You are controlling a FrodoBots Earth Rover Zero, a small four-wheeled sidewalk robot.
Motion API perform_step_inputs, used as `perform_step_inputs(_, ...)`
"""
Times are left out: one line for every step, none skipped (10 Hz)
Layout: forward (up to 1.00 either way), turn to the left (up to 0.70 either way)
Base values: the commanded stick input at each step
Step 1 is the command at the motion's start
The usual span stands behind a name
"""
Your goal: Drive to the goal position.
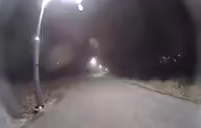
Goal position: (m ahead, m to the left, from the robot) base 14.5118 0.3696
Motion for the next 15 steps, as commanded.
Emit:
perform_step_inputs(1.0, 0.04)
perform_step_inputs(1.0, 0.04)
perform_step_inputs(1.0, 0.04)
perform_step_inputs(1.0, 0.04)
perform_step_inputs(1.0, 0.04)
perform_step_inputs(1.0, 0.04)
perform_step_inputs(1.0, 0.04)
perform_step_inputs(1.0, 0.04)
perform_step_inputs(1.0, 0.04)
perform_step_inputs(1.0, 0.04)
perform_step_inputs(1.0, 0.05)
perform_step_inputs(1.0, 0.06)
perform_step_inputs(1.0, 0.06)
perform_step_inputs(1.0, 0.07)
perform_step_inputs(1.0, 0.07)
